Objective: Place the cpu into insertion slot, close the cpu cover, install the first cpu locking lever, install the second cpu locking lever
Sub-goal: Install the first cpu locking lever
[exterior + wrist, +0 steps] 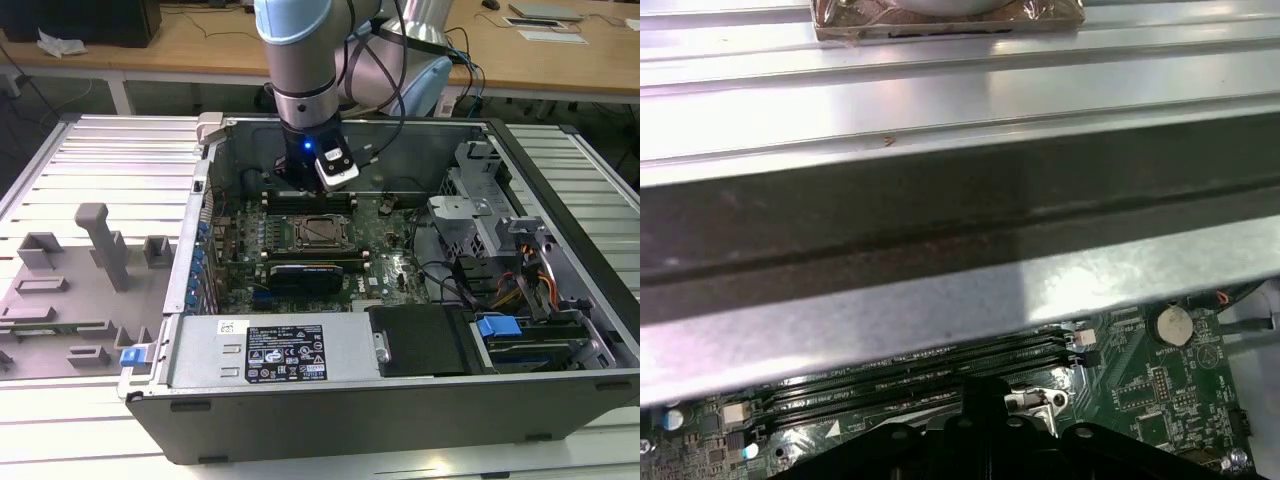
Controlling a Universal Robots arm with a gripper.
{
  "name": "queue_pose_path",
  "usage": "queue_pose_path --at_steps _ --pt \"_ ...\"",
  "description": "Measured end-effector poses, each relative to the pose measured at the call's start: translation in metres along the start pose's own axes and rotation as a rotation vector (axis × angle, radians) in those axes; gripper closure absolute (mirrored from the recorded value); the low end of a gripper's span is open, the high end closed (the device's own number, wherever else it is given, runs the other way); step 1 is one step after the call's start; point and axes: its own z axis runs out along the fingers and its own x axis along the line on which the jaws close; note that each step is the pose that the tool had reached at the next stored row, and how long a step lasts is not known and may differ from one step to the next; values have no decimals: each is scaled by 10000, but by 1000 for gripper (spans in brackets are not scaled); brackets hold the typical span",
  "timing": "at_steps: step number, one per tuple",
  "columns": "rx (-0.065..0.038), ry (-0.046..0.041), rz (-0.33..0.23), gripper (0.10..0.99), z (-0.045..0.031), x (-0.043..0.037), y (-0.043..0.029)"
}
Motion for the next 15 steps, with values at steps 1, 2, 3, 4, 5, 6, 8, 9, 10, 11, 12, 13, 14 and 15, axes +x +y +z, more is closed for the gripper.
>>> queue_pose_path --at_steps 1,2,3,4,5,6,8,9,10,11,12,13,14,15 --pt "1 2 0 980 0 0 0" --pt "22 0 -5 980 1 -1 1" --pt "69 -9 -14 980 1 -1 -1" --pt "100 -13 -19 980 -1 -2 -5" --pt "140 -19 -27 980 -2 -3 -14" --pt "163 -24 -31 980 -3 -4 -21" --pt "211 -31 -47 980 -4 -7 -36" --pt "238 -34 -59 980 -6 -10 -48" --pt "258 -36 -69 980 -7 -12 -61" --pt "282 -36 -83 980 -11 -17 -85" --pt "284 -35 -90 980 -12 -19 -96" --pt "284 -36 -90 980 -12 -18 -97" --pt "284 -36 -91 980 -12 -18 -97" --pt "295 12 -85 980 -12 -18 -97"
